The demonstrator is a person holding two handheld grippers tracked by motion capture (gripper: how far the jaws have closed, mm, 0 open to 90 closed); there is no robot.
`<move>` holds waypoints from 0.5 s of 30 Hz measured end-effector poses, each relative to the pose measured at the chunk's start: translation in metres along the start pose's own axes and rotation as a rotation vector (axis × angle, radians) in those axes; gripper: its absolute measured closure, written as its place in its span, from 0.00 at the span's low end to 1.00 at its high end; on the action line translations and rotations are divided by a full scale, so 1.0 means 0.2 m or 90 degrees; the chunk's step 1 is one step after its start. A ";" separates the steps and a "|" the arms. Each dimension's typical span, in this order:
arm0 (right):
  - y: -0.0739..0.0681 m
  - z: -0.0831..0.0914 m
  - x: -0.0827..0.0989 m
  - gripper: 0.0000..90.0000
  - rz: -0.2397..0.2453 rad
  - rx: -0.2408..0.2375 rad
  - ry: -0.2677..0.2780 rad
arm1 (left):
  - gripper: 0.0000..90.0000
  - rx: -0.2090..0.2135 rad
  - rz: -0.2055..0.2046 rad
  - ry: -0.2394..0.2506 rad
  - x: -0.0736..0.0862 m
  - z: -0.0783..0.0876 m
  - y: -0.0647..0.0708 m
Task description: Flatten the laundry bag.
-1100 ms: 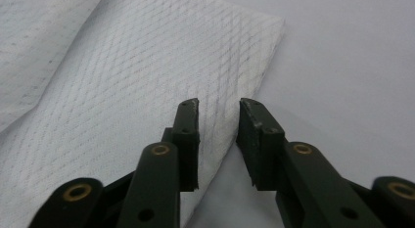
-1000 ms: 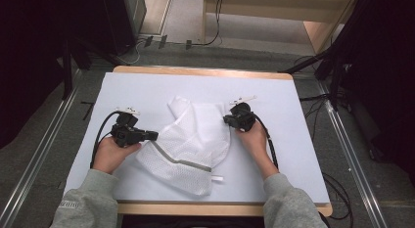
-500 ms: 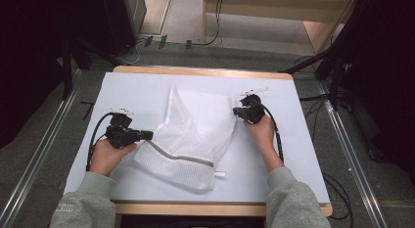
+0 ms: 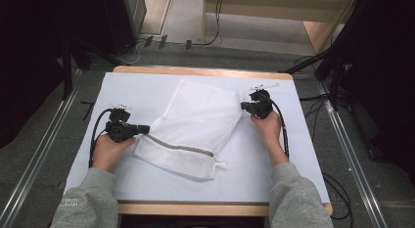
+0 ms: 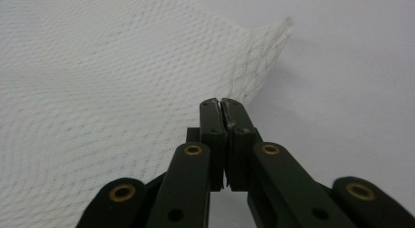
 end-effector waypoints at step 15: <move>-0.21 0.22 0.09 0.84 0.037 -0.064 0.028 | 0.66 0.031 -0.025 0.036 0.00 0.15 0.13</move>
Point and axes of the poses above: each handheld gripper's, and its own axes: z roughly backward along the jaws, x roughly out of its underside, y roughly to its right, the point moved 7 cm from there along -z, roughly forward along the jaws, and after that the axes turned 6 degrees about -y, right-handed, at the moved point
